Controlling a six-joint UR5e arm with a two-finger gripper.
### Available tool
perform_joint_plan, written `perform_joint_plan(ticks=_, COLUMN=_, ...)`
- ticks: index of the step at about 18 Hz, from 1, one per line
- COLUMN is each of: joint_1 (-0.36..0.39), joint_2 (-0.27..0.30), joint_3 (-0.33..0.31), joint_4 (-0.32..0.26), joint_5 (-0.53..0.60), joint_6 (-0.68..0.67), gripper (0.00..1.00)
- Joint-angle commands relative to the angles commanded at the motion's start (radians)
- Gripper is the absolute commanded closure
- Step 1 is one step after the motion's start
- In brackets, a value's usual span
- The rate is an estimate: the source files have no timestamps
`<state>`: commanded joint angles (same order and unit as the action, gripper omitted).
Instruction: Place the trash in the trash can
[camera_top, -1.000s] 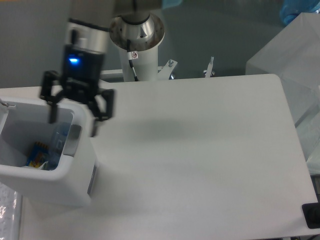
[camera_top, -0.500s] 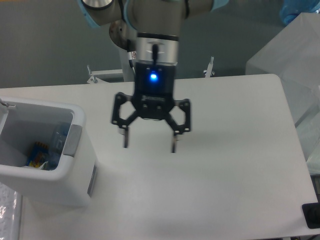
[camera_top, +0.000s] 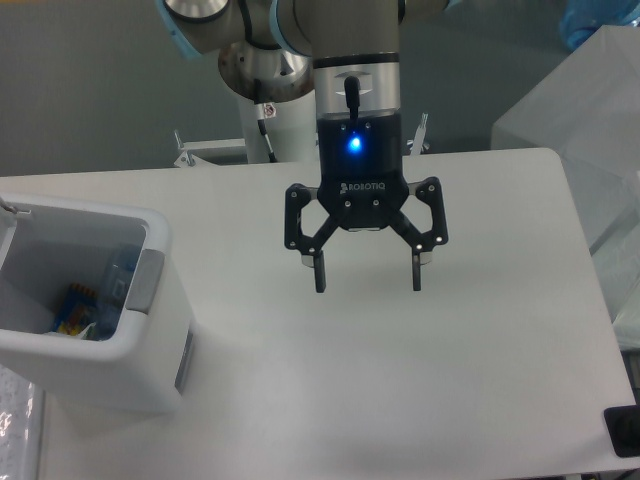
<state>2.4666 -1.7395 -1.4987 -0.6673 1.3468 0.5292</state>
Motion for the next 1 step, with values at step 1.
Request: perform_joint_plan(ticks=1, joint_1=0.000, joint_2=-0.002, joint_3=0.000, joint_4=0.000, joint_5=-0.002, joint_6=0.000, gripper=0.00)
